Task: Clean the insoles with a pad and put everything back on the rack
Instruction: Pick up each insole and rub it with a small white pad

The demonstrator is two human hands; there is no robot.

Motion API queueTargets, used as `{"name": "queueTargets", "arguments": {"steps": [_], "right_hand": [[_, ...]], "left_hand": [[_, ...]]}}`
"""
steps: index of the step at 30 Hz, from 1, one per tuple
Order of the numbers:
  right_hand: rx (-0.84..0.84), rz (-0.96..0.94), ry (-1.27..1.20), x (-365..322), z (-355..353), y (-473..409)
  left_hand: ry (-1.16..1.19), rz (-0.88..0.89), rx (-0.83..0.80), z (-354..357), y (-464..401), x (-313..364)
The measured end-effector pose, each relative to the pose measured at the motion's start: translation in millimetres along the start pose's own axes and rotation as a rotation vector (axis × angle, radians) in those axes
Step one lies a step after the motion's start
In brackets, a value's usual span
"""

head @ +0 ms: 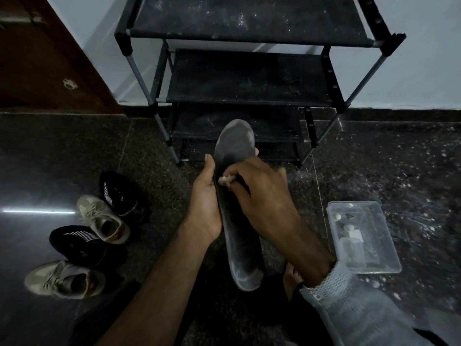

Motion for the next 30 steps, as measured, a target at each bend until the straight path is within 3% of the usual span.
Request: {"name": "queueTargets", "arguments": {"steps": [3,7,9,11,14,17,19,22,30], "right_hand": [[-0.054,-0.032,-0.028,-1,3,-1],[-0.411,-0.126,-0.129,-6,13,3],[-0.478,-0.138,-0.112,-6,12,5],[-0.406,-0.123,-0.005,-3,9,3],[-0.126,-0.035,0.147,4,-3,-2],[-0.001,0.022,0.066,15,-2,-1],[0.020,0.045,-0.125,24,1,-2],[-0.004,0.130,-0.411,37,-6,-2],[-0.312,0.133,-0.585,31,-4,7]], "left_hand": [[-0.010,-0.005,0.006,-2,0,1],[0.028,0.031,0.039,-9,-1,6],[0.041,0.049,0.048,-10,-1,8],[0.022,0.042,0.044,-9,-1,6],[-0.007,0.041,0.051,-8,-1,4],[-0.010,0.059,0.053,-8,-1,6],[-0.038,0.077,0.056,-10,-1,10],[-0.032,0.114,0.057,-11,0,18],[0.029,0.197,0.073,-10,2,29]]}}
Point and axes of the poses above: each hand's wrist, its own y-axis away from the middle knuckle, its own z-axis out of the palm, x = y × z, the point moved 8 cm from there along -y, towards the middle knuckle, and after that the axes turned 8 degrees about -x, right-handed, at the moved point
